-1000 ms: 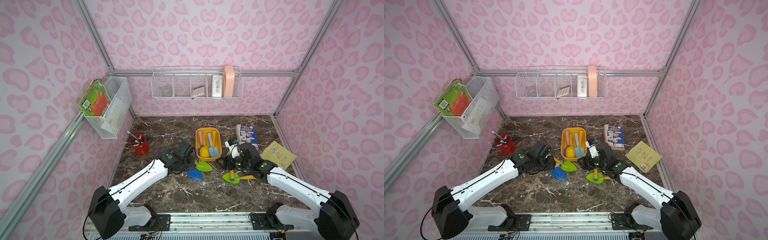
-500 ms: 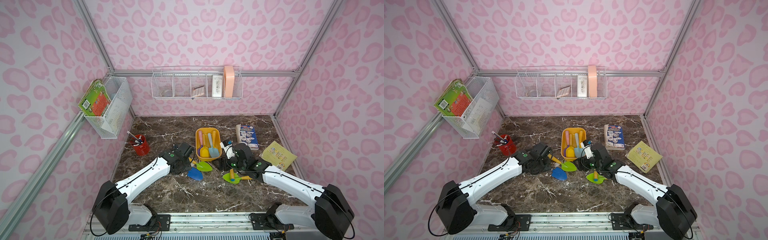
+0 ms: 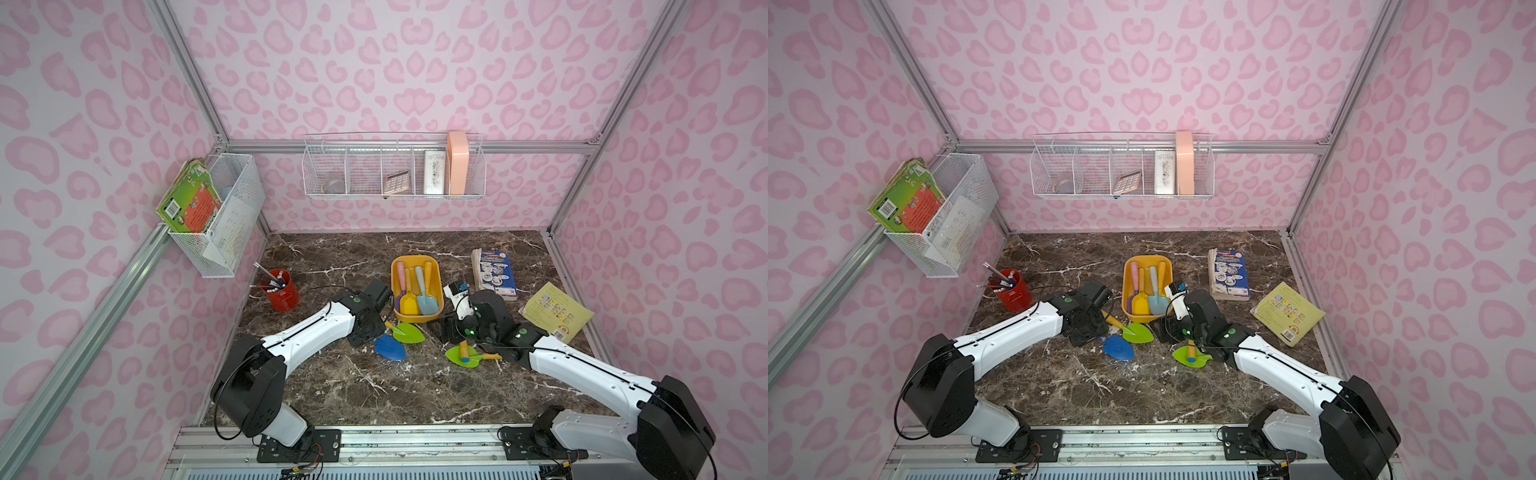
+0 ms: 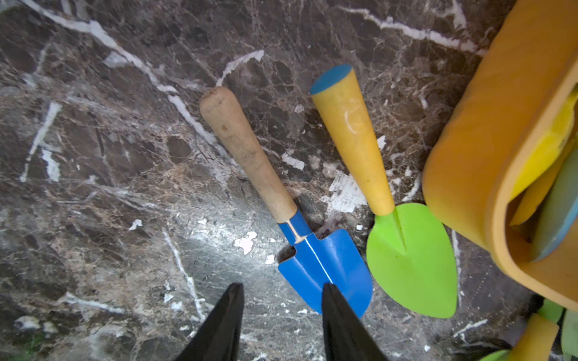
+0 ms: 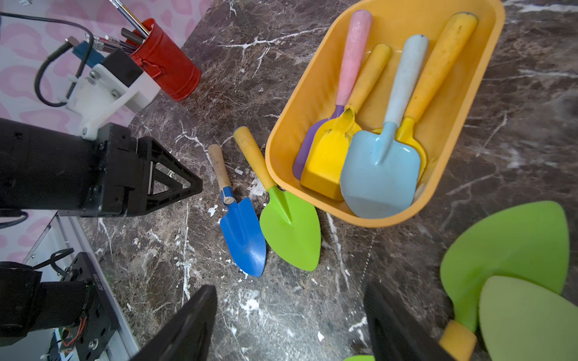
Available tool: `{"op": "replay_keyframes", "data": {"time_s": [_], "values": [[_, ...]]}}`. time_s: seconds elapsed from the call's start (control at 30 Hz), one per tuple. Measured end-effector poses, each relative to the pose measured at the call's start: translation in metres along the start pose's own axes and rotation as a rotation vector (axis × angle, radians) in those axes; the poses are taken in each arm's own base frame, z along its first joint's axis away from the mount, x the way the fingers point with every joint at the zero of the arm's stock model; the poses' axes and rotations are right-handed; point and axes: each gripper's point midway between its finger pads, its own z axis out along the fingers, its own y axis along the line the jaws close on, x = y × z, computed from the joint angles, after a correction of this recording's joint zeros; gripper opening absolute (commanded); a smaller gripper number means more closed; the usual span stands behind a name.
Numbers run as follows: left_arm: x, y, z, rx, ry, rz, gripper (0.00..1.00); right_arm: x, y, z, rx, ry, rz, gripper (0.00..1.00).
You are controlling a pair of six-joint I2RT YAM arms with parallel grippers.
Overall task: Put the shovel into the storage box
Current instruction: Pick up the shovel from the center of the board.
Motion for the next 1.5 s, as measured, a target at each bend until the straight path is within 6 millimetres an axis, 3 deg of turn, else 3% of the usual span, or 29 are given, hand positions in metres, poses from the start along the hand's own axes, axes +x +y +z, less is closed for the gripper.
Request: {"op": "replay_keyframes", "data": {"time_s": [0.37,1.0,1.23,1.5], "values": [[-0.004,-0.009,0.021,-0.016,0.021,-0.04,0.46,-0.003,-0.006,-0.008,0.019,-0.022,0.007,0.77],[-0.001,0.001,0.051,-0.09,0.046,-0.087,0.45,0.001,-0.015,-0.013,0.039,-0.029,0.02,0.77],[0.001,0.005,0.056,-0.103,0.046,-0.088,0.4,0.002,-0.017,-0.014,0.042,-0.029,0.023,0.76],[0.003,0.009,0.058,-0.111,0.048,-0.085,0.27,-0.001,-0.019,-0.016,0.047,-0.041,0.026,0.76]]}}
